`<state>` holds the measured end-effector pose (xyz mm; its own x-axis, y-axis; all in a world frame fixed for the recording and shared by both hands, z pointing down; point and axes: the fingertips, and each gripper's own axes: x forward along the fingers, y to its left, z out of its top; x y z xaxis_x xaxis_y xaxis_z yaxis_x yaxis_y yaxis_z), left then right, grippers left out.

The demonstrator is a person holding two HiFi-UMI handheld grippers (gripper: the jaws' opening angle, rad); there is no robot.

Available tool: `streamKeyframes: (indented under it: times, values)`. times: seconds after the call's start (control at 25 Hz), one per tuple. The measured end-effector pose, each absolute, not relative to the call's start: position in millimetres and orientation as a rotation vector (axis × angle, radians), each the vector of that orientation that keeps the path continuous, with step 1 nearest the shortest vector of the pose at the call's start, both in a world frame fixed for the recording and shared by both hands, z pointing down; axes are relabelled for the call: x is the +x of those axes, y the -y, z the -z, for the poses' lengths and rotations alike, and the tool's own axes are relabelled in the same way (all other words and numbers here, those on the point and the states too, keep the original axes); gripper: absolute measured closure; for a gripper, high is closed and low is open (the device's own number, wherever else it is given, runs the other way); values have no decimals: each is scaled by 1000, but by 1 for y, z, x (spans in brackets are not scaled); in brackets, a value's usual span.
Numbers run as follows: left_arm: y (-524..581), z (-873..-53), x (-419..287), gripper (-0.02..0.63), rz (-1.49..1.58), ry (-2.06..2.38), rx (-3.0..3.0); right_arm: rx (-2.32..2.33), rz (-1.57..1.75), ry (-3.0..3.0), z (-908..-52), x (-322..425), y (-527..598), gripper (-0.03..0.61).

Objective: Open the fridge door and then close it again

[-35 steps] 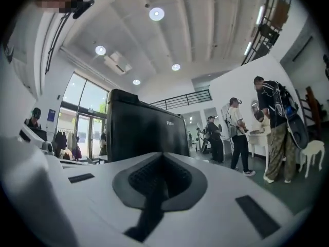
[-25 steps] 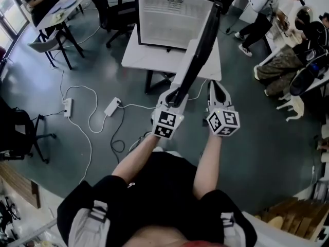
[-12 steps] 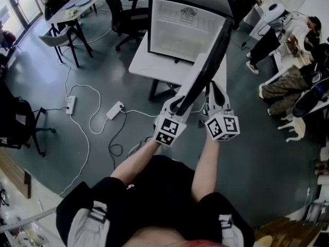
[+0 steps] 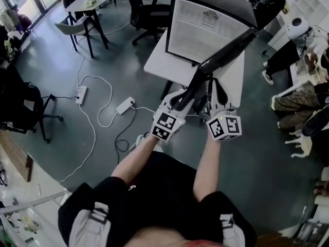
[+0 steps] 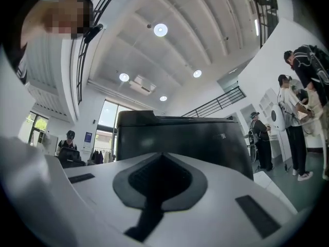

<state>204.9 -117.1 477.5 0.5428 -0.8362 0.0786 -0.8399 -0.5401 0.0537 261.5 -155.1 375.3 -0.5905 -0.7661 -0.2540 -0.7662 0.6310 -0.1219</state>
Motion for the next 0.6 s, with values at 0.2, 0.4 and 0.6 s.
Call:
streamKeyframes:
  times: [0.2, 0.4, 0.6]
  values:
    - [154, -479, 158, 491, -46, 1511, 2653, -1277, -130, -2644, -377, 213, 182, 585]
    - [202, -478, 112, 477, -37, 1493, 2657, -1270, -172, -2655, -378, 169, 219, 584]
    - [259, -476, 72, 457, -20, 1421, 2697, -1337, -202, -2645, -378, 130, 264, 584]
